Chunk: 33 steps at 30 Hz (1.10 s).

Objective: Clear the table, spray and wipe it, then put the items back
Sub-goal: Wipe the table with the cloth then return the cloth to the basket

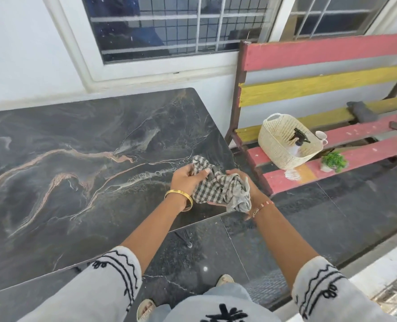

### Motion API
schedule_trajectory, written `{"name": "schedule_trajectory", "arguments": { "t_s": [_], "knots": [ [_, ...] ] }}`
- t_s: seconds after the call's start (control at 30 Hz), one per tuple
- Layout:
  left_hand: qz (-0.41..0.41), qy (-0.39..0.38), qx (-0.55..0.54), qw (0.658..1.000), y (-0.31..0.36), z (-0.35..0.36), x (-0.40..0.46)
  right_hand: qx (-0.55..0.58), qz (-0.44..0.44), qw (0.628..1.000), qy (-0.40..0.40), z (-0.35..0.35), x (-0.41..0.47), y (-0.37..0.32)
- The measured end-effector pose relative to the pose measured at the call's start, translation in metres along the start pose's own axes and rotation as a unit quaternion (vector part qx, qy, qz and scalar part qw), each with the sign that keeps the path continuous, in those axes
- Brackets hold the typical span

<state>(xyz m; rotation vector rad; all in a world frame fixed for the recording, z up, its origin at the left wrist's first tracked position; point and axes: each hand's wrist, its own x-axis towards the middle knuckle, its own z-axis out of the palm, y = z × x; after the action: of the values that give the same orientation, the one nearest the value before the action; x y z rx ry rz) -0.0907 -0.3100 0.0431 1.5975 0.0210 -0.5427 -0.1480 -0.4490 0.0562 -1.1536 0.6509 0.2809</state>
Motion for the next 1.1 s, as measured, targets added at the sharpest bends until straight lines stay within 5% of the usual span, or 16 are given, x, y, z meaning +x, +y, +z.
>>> {"name": "schedule_trajectory", "arguments": {
  "t_s": [0.07,0.33,0.47,0.6,0.7,0.77,1.0,1.1],
  "knots": [
    [-0.022,0.006,-0.023,0.999,0.005,0.017,0.008,-0.024,0.006,0.999,0.041,-0.018,0.007,-0.007],
    [-0.013,0.138,-0.021,0.99,0.019,0.086,0.047,0.157,0.068,0.983,-0.072,-0.114,0.04,-0.031],
    [-0.013,0.175,-0.051,0.983,0.027,0.112,0.056,0.05,0.016,0.997,-0.055,-0.128,0.045,-0.053],
    [0.01,0.115,-0.006,0.993,0.038,0.131,0.065,-0.211,-0.104,0.972,0.013,-0.13,0.048,-0.065],
    [0.025,0.029,0.034,0.999,0.044,0.146,0.076,-0.323,-0.12,0.936,-0.074,-0.14,0.049,-0.076],
    [0.035,-0.009,0.057,0.998,0.05,0.155,0.086,-0.347,-0.107,0.925,-0.113,-0.146,0.051,-0.084],
    [0.07,-0.083,0.155,0.982,0.071,0.18,0.141,-0.343,-0.096,0.934,-0.023,-0.182,0.081,-0.114],
    [0.059,-0.099,0.169,0.979,0.08,0.19,0.177,-0.264,-0.069,0.961,-0.051,-0.192,0.099,-0.138]
  ]
}}
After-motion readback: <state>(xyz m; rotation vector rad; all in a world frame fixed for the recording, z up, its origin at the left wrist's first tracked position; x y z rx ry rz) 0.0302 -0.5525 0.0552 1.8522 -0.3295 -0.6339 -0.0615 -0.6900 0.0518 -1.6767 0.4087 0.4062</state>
